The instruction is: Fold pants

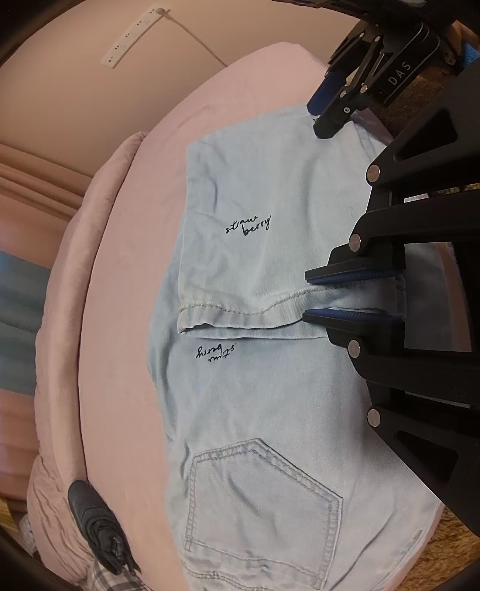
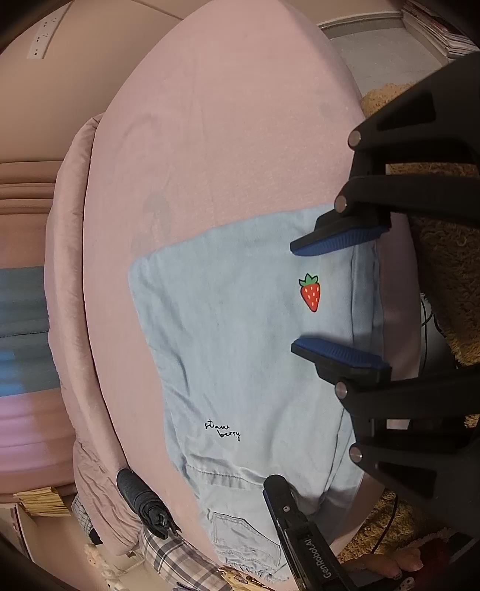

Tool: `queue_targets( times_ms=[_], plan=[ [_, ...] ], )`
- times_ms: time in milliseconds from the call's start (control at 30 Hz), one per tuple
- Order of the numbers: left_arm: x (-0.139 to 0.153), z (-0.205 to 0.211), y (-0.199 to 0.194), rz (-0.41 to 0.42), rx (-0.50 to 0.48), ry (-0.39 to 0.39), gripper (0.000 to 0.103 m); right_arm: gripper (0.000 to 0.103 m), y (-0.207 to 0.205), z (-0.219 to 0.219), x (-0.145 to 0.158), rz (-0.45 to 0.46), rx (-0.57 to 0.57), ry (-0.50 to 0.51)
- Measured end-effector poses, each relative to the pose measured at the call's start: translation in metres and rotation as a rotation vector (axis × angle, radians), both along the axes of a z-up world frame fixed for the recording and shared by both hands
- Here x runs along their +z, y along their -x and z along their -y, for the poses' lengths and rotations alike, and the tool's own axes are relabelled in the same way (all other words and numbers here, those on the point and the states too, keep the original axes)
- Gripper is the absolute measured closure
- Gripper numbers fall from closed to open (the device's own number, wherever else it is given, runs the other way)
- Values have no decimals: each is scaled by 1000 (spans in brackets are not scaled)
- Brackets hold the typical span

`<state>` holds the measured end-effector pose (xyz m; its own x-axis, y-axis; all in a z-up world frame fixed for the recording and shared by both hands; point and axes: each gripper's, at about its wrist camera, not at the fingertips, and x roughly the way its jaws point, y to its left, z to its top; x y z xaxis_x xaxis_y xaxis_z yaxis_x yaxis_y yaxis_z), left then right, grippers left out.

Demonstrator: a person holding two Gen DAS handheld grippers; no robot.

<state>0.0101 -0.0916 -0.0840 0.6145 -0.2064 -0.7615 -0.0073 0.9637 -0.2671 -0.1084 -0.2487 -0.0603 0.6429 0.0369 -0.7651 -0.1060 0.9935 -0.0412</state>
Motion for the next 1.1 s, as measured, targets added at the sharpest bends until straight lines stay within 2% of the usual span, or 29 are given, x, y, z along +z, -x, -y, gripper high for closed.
queue_targets(
  times_ms=[333,467,500,533,733,767,900,967,1100],
  plan=[
    [0,-9,5,10,4,30,88,56,-1,-4,0,-4,-8,22],
    [5,-26,15,7,-2,97,88,56,-2,-5,0,-6,-13,31],
    [8,-33,18,7,1,124,84,56,-2,-6,0,-6,-14,35],
    [12,-45,22,3,19,152,84,56,-2,-7,0,-7,-16,41],
    [34,-107,42,36,178,160,84,54,-5,-12,0,-16,-29,69],
    [37,-120,46,38,212,171,81,54,-5,-13,0,-16,-30,76],
    [45,-160,60,52,330,189,58,54,-3,-14,0,-17,-31,85],
    [48,-177,68,56,387,178,54,54,-3,-14,1,-19,-30,88],
    [54,-203,77,55,471,134,51,54,-4,-16,4,-25,-32,102]
  ],
)
